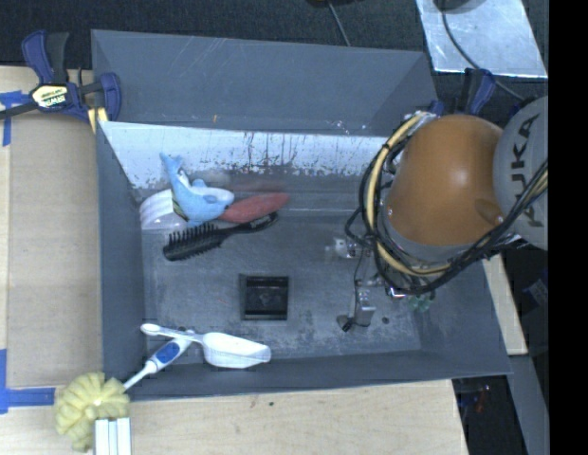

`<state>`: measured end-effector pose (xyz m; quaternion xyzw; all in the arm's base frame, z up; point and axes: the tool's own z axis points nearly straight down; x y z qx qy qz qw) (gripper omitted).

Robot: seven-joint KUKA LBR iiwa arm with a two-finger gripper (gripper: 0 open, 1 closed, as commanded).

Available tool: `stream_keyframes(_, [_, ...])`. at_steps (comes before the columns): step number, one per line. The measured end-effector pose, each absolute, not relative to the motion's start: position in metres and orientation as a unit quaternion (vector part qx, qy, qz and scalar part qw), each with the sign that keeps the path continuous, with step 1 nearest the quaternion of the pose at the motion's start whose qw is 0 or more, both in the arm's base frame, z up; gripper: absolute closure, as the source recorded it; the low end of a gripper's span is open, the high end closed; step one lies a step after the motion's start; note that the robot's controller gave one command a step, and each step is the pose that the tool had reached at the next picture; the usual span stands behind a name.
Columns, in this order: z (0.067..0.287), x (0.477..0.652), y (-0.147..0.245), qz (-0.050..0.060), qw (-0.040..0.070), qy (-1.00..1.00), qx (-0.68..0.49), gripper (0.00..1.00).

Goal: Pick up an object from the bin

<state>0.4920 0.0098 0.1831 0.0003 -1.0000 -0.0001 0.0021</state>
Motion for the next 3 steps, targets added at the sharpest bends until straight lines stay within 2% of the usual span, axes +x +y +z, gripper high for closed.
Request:
stream_keyframes(1, [0.186, 0.494, 0.010, 0.000, -0.001, -1.000, 0.000, 0.00])
stream_keyframes(2, [0.109, 0.504, 0.087, 0.000, -0.002, -1.000, -0.025, 0.00])
stream_keyframes(3, [0.118, 0.515, 0.109, 0.001, -0.010, -1.000, -0.023, 0.00])
